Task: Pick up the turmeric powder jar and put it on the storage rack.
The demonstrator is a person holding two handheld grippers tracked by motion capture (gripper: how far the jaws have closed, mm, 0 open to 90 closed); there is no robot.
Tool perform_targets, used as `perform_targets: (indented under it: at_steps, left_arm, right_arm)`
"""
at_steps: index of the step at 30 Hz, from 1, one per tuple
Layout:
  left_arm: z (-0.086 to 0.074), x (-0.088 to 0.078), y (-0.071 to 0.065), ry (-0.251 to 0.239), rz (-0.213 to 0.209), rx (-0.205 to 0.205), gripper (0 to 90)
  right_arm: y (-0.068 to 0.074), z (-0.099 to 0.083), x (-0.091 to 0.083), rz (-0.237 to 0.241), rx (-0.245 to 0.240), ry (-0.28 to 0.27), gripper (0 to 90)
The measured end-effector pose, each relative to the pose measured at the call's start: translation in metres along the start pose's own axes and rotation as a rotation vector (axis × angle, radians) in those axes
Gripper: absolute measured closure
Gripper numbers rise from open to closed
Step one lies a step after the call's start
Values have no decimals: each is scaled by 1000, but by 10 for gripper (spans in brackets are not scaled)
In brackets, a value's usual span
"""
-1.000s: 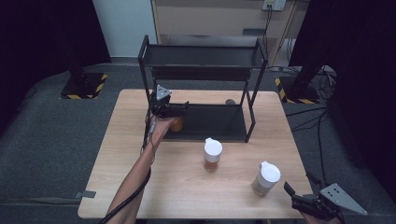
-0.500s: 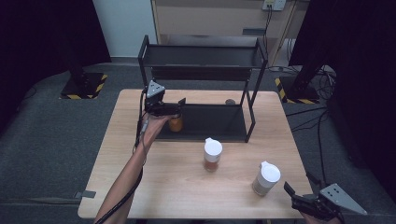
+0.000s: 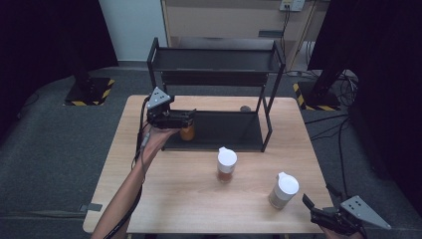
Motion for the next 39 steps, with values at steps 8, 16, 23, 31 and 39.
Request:
perform_targets:
  at_steps: [8, 16, 23, 31, 39]
  left_arm:
    - [-7, -18, -6, -20, -52, 13, 20]
    - [-18, -35, -18, -38, -102, 41, 20]
    - [-33, -53, -24, -51, -120, 36, 20]
    - [-57, -76, -27, -64, -110, 26, 20]
    - [-82, -93, -32, -54, -99, 26, 20]
  right_arm:
    - [0, 0, 0, 0, -2, 1, 76]
    - [0, 0, 0, 0, -2, 2, 76]
    - [0, 0, 0, 1, -5, 2, 76]
    - [1, 0, 1, 0, -8, 3, 76]
    - [1, 1, 1, -2, -8, 5, 76]
Point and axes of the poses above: each handheld gripper's, and its own axes: x roughly forward along the jaws, z roughly out of its top, y roughly to its left, the point moved 6 cm from there along x, roughly forward along the jaws, and after that the axes turned 1 degree about -y, right-handed, at the moved point
